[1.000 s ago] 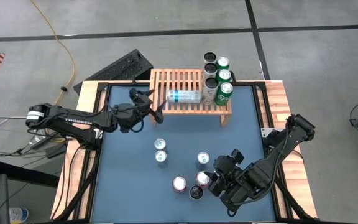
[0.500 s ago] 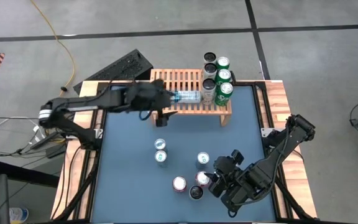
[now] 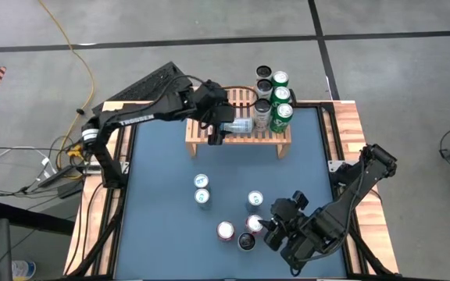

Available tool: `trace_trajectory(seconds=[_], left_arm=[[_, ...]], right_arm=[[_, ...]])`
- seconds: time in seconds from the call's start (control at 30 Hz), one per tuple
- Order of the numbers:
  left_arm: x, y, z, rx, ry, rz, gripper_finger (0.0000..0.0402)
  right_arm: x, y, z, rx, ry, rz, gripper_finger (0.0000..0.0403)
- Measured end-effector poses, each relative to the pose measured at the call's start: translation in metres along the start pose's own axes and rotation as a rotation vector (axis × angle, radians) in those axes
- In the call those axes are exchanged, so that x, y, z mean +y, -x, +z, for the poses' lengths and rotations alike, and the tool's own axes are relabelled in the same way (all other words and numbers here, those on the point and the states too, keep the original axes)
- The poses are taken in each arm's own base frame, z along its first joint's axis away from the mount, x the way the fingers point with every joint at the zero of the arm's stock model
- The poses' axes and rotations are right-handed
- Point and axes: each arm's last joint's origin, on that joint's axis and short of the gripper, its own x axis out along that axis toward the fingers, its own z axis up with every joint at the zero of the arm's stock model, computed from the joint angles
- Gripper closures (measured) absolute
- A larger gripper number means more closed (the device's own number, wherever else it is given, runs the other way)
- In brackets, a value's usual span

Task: Place canned beverage on shelf
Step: Put the left white-blue soda can on the shelf

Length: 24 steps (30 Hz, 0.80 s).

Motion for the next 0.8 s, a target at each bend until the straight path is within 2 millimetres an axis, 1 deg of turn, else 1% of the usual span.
trace_trajectory(seconds=[0.1, 0.2, 0.43, 0.5, 0.57, 0.63, 0.7, 0.8], left_arm=[[-0.001, -0.008, -0.005, 0.071, -0.024, 0.035, 0.0079], [-0.003, -0.016, -0.009, 0.101, -0.031, 0.007, 0.0079], [-0.006, -0.016, -0.013, 0.135, -0.023, -0.023, 0.0081], [-0.007, -0.015, -0.015, 0.159, -0.022, -0.036, 0.0091], [-0.007, -0.015, -0.018, 0.189, -0.027, -0.048, 0.0111], [-0.007, -0.021, -0.02, 0.205, -0.03, -0.038, 0.0132], [-0.007, -0.023, -0.02, 0.213, -0.018, -0.03, 0.0151], [-0.007, -0.023, -0.021, 0.217, -0.018, -0.034, 0.0164]], right_arm=[[-0.001, 0.0, 0.0, 0.002, 0.007, -0.01, 0.0159], [-0.002, 0.0, 0.0, 0.004, 0.013, -0.018, 0.0159], [-0.004, -0.001, 0.0, 0.007, 0.02, -0.031, 0.0159], [-0.004, 0.0, 0.0, 0.007, 0.022, -0.033, 0.0159], [-0.004, -0.001, 0.0, 0.007, 0.023, -0.034, 0.0159], [-0.004, 0.0, 0.0, 0.006, 0.023, -0.035, 0.0159], [-0.004, -0.001, 0.0, 0.005, 0.018, -0.035, 0.0159], [-0.004, -0.001, 0.0, 0.004, 0.008, -0.036, 0.0159]])
